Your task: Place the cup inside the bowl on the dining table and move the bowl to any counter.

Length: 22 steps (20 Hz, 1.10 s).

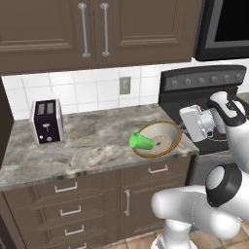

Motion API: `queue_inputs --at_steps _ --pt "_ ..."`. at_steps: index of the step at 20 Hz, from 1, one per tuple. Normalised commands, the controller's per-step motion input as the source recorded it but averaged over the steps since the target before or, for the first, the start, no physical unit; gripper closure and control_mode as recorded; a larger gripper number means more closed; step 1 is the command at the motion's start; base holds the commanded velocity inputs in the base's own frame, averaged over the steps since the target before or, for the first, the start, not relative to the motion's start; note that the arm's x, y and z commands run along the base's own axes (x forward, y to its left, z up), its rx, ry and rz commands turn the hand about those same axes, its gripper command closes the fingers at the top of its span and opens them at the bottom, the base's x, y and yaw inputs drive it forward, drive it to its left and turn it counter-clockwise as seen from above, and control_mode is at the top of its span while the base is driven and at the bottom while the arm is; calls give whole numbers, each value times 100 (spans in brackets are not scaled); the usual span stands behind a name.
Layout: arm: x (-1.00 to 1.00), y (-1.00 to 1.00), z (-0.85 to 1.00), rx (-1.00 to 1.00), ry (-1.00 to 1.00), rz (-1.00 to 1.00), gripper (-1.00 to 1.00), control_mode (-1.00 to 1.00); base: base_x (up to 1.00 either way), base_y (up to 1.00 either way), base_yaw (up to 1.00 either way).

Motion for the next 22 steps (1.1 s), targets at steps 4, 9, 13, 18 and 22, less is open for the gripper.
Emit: queue_inputs --at_steps 4,9,13,18,22 --pt "0 0 0 0 0 0 100 100 64 11 0" --pt "0 0 0 0 0 0 100 100 16 3 0" --pt "0 0 0 0 0 0 100 100 0 0 0" --pt "0 0 0 0 0 0 100 100 0 0 0" --pt "0 0 0 0 0 0 100 100 0 0 0"
